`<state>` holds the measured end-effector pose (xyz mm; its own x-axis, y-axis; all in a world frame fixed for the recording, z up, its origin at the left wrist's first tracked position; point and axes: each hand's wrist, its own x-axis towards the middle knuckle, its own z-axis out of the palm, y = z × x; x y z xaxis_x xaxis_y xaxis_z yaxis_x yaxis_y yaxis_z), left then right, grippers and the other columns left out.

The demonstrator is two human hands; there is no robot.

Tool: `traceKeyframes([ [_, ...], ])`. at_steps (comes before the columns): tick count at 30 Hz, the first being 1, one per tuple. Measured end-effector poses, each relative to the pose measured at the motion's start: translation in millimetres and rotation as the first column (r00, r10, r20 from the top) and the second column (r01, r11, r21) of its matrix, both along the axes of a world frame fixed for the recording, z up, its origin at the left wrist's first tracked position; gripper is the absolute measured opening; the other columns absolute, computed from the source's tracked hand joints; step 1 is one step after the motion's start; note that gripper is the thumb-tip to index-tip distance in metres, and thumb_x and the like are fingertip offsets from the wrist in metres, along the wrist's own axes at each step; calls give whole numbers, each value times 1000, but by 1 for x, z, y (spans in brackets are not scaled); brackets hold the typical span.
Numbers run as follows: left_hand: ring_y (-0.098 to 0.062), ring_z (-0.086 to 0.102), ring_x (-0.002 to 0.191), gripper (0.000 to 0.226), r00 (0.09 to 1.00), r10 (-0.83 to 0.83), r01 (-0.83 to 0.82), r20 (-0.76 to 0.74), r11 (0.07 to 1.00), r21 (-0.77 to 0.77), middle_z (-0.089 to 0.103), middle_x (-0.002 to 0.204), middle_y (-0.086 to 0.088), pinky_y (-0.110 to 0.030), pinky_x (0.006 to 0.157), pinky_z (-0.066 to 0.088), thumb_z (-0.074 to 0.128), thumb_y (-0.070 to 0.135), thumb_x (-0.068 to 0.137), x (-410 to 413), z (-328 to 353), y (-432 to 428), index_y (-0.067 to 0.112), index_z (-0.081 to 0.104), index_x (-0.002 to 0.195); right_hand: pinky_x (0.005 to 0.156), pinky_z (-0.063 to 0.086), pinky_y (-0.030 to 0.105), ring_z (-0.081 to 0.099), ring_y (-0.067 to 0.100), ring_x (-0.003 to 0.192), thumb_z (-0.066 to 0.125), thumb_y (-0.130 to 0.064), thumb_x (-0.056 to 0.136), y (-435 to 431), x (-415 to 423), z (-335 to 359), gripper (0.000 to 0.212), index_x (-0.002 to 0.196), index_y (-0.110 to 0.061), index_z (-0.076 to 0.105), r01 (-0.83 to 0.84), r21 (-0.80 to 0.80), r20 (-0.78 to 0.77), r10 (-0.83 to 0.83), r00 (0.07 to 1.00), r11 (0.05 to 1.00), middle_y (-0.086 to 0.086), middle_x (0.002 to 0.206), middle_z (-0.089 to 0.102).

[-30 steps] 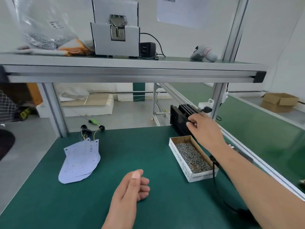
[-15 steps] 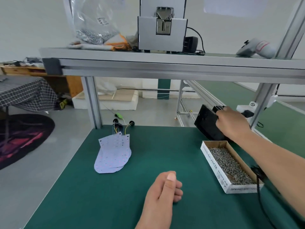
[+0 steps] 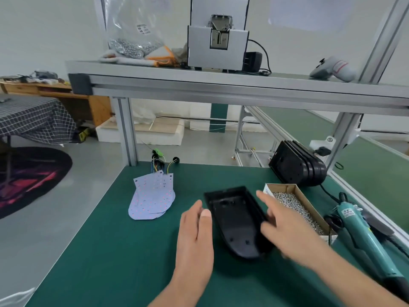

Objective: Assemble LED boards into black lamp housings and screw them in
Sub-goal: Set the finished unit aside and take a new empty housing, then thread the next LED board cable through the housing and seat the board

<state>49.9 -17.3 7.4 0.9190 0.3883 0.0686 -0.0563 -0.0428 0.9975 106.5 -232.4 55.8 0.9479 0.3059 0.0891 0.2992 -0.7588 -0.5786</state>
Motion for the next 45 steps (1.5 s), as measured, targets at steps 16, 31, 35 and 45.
traceKeyframes([
  [16, 11, 55, 109, 26, 994, -39, 61, -105, 973, 220, 62, 120, 22, -6, 87, 37, 56, 27, 104, 8, -1, 7, 48, 58, 117, 67, 46, 24, 64, -3, 73, 58, -47, 102, 27, 45, 19, 18, 104, -37, 72, -44, -2, 82, 44, 996, 999, -27, 82, 68],
  [31, 3, 63, 109, 24, 991, 137, -137, 5, 990, 43, 69, 110, 24, -12, 93, 46, 58, 23, 105, 10, -2, 8, 43, 69, 112, 121, 34, 39, 39, 26, 151, 46, -10, 108, 230, 243, -15, 55, 161, -20, 37, -464, -384, 80, 529, 845, 799, 0, 171, 32],
  [35, 3, 63, 108, 25, 987, 158, -158, -6, 987, 20, 69, 107, 26, -13, 92, 47, 59, 23, 105, 11, -1, 7, 44, 70, 110, 110, 45, 47, 54, 32, 133, 46, 0, 105, 246, 242, -20, 54, 154, -21, 48, -482, -479, 67, 578, 813, 733, 5, 156, 48],
  [45, -7, 64, 103, 28, 978, 175, -184, 113, 980, 76, 70, 106, 17, -22, 90, 50, 59, 24, 105, 12, -4, 11, 50, 67, 106, 75, 48, 39, 57, 21, 84, 62, -12, 103, 197, 221, 3, 8, 100, -19, 63, -428, -227, 347, 483, 804, 875, -4, 92, 62],
])
